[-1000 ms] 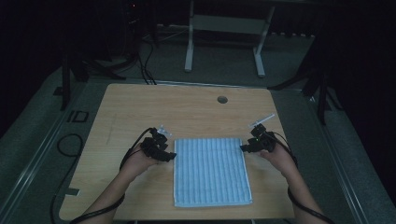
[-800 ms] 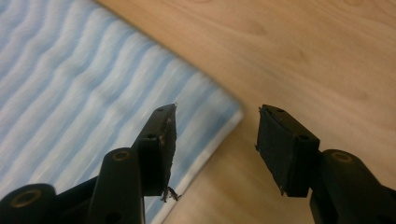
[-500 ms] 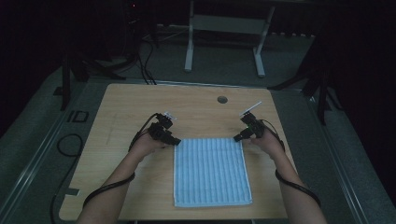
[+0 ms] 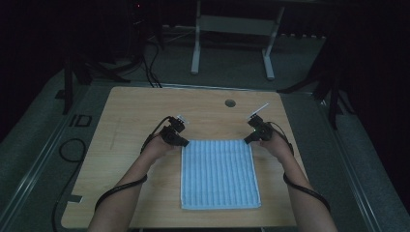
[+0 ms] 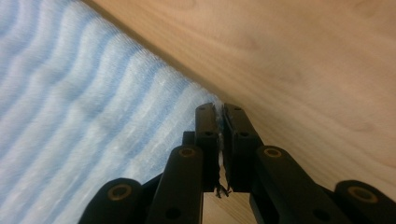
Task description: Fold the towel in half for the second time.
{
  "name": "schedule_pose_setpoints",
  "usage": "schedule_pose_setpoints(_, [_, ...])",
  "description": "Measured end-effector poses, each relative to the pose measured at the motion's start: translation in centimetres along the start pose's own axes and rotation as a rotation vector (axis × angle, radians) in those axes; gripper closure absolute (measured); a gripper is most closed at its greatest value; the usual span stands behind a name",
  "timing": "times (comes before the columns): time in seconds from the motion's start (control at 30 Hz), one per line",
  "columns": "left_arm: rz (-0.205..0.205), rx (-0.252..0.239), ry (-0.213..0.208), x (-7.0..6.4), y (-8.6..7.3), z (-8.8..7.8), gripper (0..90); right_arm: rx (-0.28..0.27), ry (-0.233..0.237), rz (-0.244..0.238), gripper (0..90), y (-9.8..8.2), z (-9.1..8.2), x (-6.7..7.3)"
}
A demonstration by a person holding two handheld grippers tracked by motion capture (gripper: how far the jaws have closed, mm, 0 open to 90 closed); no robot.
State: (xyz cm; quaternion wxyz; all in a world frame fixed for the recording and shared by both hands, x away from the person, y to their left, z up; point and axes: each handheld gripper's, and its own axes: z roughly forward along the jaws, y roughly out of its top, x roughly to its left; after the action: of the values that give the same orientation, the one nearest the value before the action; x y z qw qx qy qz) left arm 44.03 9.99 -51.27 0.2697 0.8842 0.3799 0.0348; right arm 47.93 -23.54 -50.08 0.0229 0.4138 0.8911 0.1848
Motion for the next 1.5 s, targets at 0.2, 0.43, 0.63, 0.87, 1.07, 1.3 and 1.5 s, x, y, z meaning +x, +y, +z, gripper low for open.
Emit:
schedule_pose_setpoints(0.2, [0.014, -0.047, 0.016, -0.3, 1.0, -2.1, 86.8, -0.058, -0.008, -0.021, 85.3, 0.2, -2.3, 0.3])
schedule_pose_setpoints(0.43, [0.082, -0.087, -0.001, -1.7, 0.2, -4.5, 86.6, -0.142, -0.014, -0.084, 85.3, -1.2, -5.6, 2.1])
schedule_pose_setpoints(0.63, [0.130, -0.121, -0.019, -3.9, -1.5, -6.8, 86.6, -0.223, 0.006, -0.139, 85.2, -3.6, -8.3, 4.2])
schedule_pose_setpoints(0.87, [0.175, -0.144, -0.050, -6.4, -4.0, -8.9, 86.6, -0.313, 0.023, -0.189, 85.2, -7.7, -10.7, 7.1])
schedule_pose_setpoints(1.07, [0.198, -0.152, -0.077, -8.6, -6.1, -9.8, 86.6, -0.329, 0.024, -0.237, 85.1, -10.9, -11.7, 9.2])
schedule_pose_setpoints(1.3, [0.226, -0.160, -0.132, -11.2, -8.5, -10.4, 86.6, -0.301, 0.029, -0.241, 85.1, -14.4, -11.1, 10.9])
schedule_pose_setpoints(1.5, [0.215, -0.124, -0.157, -12.2, -10.8, -9.1, 86.4, -0.269, 0.071, -0.236, 85.0, -17.0, -9.8, 12.0])
